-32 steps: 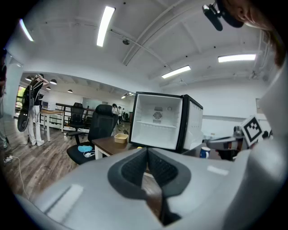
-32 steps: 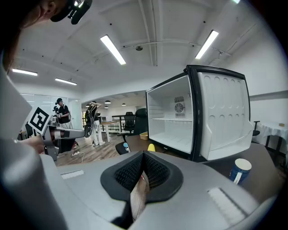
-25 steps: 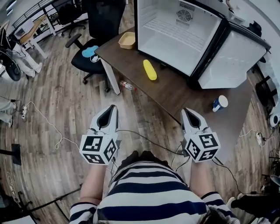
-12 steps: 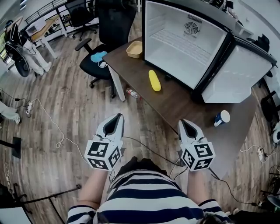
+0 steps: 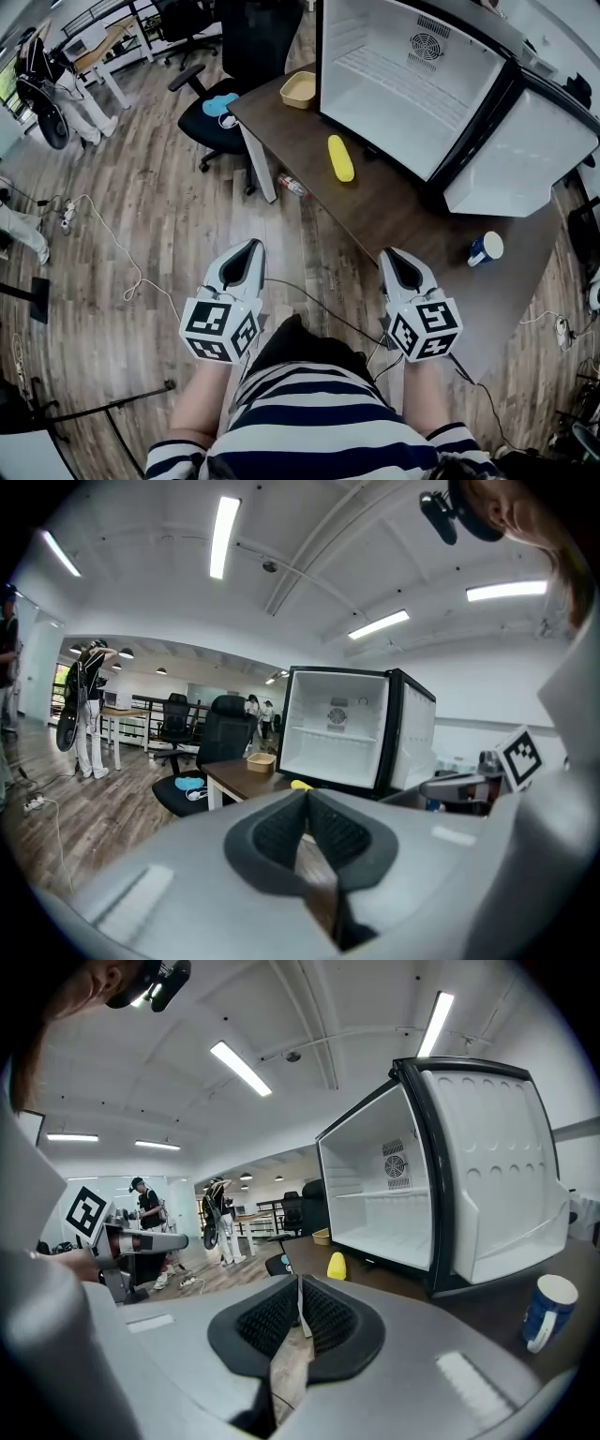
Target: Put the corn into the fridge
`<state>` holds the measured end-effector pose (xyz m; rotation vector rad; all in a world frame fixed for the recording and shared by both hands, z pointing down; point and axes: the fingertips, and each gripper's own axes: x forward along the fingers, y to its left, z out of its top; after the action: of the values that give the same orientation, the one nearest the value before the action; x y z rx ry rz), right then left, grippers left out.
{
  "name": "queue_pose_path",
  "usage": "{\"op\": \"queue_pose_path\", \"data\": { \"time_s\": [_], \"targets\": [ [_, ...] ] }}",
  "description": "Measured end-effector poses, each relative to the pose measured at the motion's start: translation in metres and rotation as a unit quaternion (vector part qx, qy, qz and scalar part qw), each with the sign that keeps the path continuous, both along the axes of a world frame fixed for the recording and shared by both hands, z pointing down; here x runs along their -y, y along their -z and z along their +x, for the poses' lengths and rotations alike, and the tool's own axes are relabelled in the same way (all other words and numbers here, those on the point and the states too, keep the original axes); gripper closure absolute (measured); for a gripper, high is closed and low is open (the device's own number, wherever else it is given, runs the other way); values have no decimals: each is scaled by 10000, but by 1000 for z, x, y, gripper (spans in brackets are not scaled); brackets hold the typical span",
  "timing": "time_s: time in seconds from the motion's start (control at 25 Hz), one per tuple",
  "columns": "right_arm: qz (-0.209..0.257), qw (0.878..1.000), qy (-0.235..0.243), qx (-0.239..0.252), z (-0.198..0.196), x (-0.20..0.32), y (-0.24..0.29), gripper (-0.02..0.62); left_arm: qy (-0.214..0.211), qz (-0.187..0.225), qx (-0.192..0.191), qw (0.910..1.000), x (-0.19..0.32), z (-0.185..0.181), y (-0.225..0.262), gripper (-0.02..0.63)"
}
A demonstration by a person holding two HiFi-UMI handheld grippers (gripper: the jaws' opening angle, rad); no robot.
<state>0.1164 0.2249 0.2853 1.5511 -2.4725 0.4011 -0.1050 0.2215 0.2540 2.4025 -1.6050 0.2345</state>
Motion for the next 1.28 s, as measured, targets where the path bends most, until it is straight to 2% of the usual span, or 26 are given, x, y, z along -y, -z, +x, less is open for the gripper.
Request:
{"op": "queue_pose_path", "data": {
  "time_s": [0.28,0.56,0.96,1.28],
  "targets": [
    [-97,9999,-54,-43,-17,30,-5,551,-178,-3,105,9998,32,-7,-5,606],
    [-213,9996,-101,-126,-46,65,-8,502,-302,-137,-4,9994,72,-31,-14,606],
    [-329,9988,-265,-253,-81,130,-19,480,-446,-295,-55,9986,134,-68,-35,606],
    [-434,9966,-597,-356,-94,171,-26,457,-735,-446,-22,9963,171,-87,-49,606]
  ]
}}
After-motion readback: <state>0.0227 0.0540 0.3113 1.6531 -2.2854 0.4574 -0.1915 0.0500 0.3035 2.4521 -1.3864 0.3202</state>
